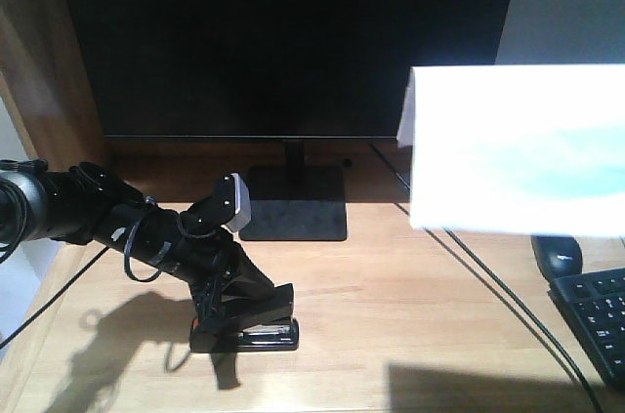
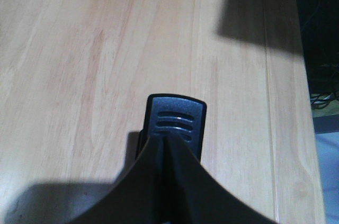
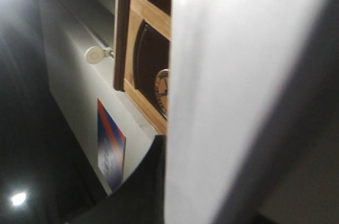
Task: Grab stapler and paper to desk for stapling
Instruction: 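Swing the white paper with the right gripper over the desk beside the stapler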
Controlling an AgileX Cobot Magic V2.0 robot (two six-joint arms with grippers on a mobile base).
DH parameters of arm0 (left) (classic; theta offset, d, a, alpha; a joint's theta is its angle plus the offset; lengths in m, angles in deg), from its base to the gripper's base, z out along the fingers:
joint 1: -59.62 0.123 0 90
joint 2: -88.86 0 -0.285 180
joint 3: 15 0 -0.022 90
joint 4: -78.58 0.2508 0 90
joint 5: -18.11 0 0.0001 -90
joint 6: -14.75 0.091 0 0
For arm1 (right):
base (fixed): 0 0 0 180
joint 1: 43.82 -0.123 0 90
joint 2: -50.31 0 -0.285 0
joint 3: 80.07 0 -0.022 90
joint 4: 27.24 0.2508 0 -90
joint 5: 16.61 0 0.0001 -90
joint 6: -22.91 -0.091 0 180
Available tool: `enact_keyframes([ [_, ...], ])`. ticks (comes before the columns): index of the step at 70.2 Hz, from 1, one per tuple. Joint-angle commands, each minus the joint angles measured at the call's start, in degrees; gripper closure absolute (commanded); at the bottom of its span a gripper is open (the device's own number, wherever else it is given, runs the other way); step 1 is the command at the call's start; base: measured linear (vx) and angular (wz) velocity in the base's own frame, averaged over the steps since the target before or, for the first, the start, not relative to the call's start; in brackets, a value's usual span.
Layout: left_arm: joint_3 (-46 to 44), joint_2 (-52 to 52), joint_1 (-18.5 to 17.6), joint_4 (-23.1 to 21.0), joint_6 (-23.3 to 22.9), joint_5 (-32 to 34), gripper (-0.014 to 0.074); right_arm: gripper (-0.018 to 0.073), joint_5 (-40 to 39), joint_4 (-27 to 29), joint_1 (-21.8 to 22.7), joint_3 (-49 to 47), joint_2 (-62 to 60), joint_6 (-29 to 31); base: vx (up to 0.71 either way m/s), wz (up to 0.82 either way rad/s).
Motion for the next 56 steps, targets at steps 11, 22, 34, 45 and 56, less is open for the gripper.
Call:
enact_keyframes([
  [11,-1.1,2.8,-0.2,-3.2,-0.5,-1.3,0.0603,0.0561,-13.4,3.6,0.3,-3.3,17.6,-1.5,0.00,0.00],
  [22,-1.1,2.8,-0.2,-3.2,-0.5,-1.3,0.0603,0.0561,-13.4,3.4,0.5,-4.1,25.7,-0.4,0.00,0.00],
  [34,-1.1,2.8,-0.2,-3.2,-0.5,-1.3,0.0603,0.0561,-13.4,-2.7,8.8,-4.5,32.3,-4.8,0.00,0.00],
  [45,-1.1,2.8,-0.2,-3.2,-0.5,-1.3,0.0603,0.0561,-13.4,-21.2,20.8,-9.5,38.5,-14.2,0.00,0.00],
  [56,-1.1,2.8,-0.2,-3.2,-0.5,-1.3,0.0603,0.0561,-13.4,-41.3,27.0,-17.9,45.6,-22.1,0.00,0.00],
])
